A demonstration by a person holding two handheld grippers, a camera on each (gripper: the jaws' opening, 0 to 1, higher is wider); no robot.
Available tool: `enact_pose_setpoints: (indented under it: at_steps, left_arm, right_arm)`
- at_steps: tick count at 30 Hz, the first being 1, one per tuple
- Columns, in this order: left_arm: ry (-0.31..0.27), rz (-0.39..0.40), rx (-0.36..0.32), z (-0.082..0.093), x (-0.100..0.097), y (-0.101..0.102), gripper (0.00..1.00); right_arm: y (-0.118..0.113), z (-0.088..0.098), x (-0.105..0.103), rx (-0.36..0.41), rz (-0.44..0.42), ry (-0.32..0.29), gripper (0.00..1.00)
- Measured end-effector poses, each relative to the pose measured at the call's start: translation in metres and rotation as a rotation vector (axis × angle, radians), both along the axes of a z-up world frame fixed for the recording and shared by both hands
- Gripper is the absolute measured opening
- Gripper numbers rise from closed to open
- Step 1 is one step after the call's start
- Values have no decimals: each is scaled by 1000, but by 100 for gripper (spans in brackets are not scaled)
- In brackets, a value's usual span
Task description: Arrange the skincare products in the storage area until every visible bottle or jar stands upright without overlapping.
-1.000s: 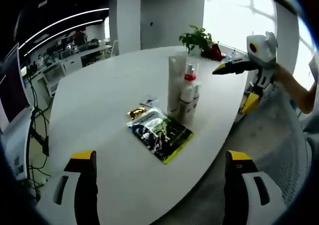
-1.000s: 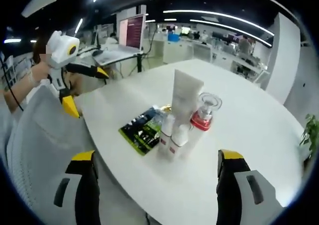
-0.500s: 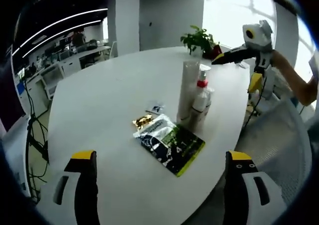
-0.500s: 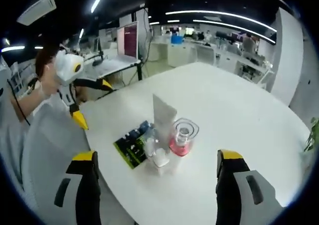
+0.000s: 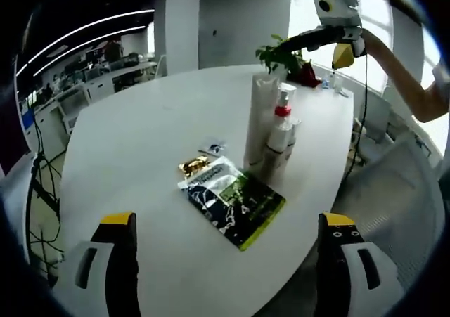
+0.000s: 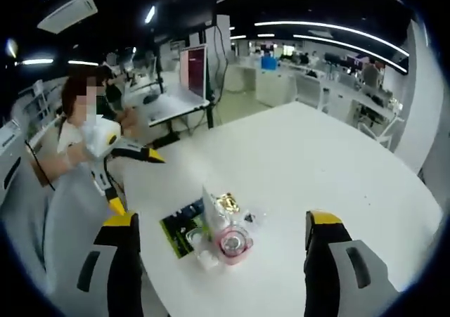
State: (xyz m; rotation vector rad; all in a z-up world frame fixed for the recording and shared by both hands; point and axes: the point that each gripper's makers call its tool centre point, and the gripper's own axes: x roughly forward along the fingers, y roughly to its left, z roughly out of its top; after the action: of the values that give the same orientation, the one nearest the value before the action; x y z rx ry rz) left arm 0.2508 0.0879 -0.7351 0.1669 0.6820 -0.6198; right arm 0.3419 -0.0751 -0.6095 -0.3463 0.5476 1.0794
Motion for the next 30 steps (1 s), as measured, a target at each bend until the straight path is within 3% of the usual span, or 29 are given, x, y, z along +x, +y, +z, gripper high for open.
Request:
enact_pose_setpoints:
  at_steps: [3, 7, 14, 24, 30]
  left_arm:
    - [16, -7, -10, -2, -5, -4, 99]
    - [36, -31, 25, -10, -11, -7, 99]
    - [31, -50, 16, -7, -11, -9, 99]
    - [24, -43, -15, -2, -9, -9, 99]
    - [21, -35, -12, -2, -8, -8, 99]
  right_arm:
    - [7, 5, 12, 30, -1, 7, 96]
    - [19, 4, 29, 56, 5, 36, 94]
    - [34, -1, 56, 78, 21, 87, 89]
    - [40, -40, 94, -67, 16, 99, 84]
    - [40, -82, 105, -198, 38, 120, 81]
